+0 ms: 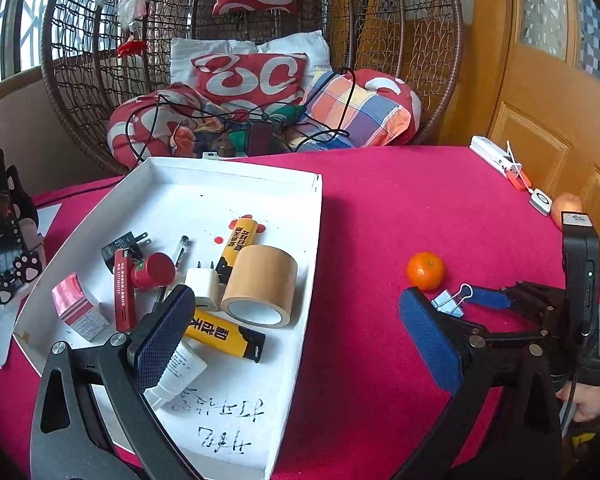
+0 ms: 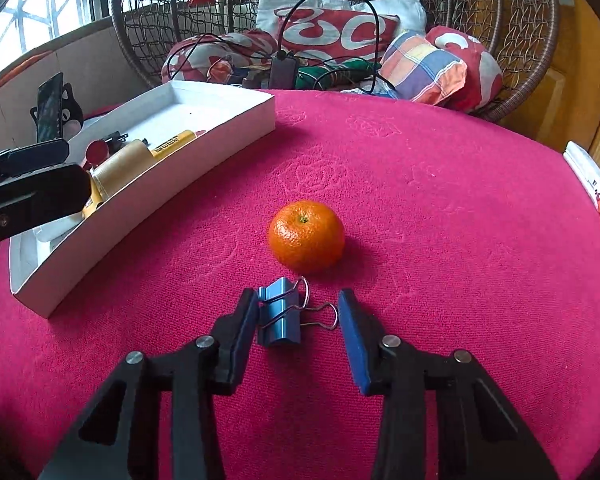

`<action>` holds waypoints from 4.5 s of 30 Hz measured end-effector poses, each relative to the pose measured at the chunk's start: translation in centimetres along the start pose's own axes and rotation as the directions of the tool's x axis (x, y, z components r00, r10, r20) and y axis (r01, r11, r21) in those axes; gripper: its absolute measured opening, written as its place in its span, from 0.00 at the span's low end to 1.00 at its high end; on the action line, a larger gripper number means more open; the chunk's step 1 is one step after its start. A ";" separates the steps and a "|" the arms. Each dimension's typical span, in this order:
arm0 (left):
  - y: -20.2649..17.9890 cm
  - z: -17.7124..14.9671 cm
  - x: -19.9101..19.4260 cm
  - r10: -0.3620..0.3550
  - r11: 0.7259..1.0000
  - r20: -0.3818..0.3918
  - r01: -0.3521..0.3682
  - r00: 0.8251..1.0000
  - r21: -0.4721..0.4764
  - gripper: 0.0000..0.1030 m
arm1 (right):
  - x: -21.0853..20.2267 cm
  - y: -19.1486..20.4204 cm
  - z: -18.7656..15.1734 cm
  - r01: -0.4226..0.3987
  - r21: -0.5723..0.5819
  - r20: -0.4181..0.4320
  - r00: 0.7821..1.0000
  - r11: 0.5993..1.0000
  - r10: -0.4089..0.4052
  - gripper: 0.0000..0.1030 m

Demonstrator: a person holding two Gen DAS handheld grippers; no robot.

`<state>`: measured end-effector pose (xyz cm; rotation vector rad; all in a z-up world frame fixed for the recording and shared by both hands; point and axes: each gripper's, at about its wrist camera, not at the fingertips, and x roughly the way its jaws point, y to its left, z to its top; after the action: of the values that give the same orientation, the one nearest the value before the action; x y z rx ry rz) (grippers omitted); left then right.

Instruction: Organize rigid objects

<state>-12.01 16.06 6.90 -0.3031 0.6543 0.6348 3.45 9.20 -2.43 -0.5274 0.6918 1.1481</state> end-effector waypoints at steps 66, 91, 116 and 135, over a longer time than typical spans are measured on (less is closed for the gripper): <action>-0.2 2.1 -6.5 -0.185 0.981 0.217 0.194 0.959 -0.020 0.41 | -14.0 1.0 4.4 -0.114 0.076 0.410 0.909 0.991 0.073 0.40; 8.2 0.6 -6.3 -0.055 0.976 0.211 0.097 0.976 -0.195 0.41 | -6.8 7.0 9.5 -0.184 -0.037 0.300 0.935 0.982 0.186 0.40; 14.5 -1.3 -1.0 0.115 0.946 0.064 -0.090 0.991 -0.312 0.42 | 4.1 12.5 12.4 -0.243 0.044 0.163 0.959 0.969 0.233 0.62; 15.1 -1.7 -3.0 0.259 0.913 0.081 -0.217 0.962 -0.344 1.00 | -0.6 10.6 9.7 -0.343 0.141 0.275 0.915 0.929 0.296 1.00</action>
<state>-24.18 25.61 6.55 -0.4980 0.4638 0.9961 -4.56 19.09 4.38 -0.1039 0.6730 1.4120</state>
